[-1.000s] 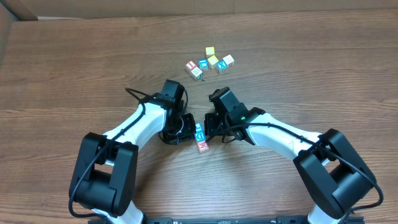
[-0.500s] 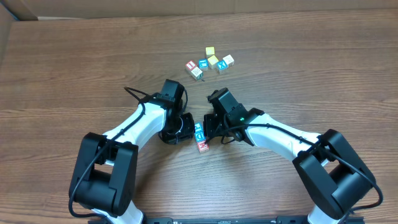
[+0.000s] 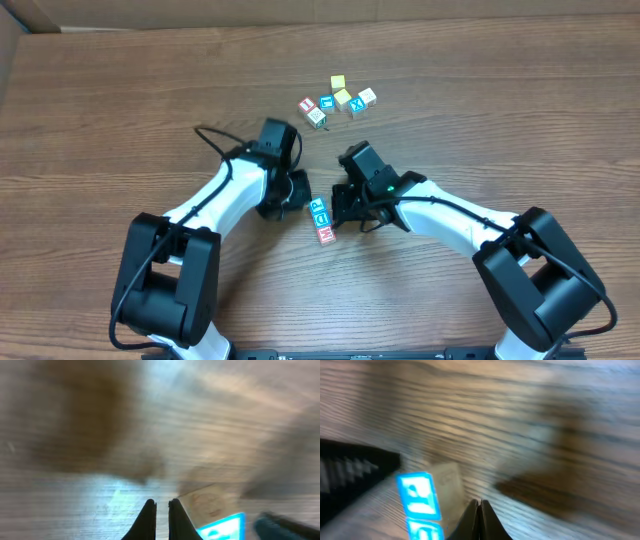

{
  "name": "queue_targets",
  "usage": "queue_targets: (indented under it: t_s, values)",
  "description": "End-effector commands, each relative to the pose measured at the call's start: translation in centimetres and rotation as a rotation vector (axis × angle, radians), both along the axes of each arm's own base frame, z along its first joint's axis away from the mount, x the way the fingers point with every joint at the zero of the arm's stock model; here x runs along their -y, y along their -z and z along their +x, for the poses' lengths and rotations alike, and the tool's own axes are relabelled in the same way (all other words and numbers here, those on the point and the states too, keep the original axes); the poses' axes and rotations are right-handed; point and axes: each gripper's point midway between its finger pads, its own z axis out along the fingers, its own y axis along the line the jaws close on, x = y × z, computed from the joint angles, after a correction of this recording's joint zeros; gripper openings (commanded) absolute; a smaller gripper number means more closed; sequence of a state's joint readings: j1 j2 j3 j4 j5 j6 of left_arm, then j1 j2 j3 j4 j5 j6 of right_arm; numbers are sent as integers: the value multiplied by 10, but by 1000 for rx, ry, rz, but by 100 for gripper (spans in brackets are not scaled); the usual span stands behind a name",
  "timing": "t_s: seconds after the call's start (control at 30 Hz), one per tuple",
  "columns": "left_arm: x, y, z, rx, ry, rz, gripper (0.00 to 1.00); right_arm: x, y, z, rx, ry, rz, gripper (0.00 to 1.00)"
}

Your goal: Flip 3 blocks

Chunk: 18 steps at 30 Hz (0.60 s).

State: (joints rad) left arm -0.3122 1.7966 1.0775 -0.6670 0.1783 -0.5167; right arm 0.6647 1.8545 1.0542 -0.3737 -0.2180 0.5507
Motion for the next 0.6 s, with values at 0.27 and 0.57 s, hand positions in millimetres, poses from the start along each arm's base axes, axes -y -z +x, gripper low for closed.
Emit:
queue_targets:
  t_s: [0.27, 0.57]
  values:
    - [9, -40, 50, 78, 118, 17, 4, 22, -59, -22, -152, 215, -4, 4]
    - [10, 2, 44, -18, 251, 39, 4, 23, -18, -81, -304, 386, -122, 4]
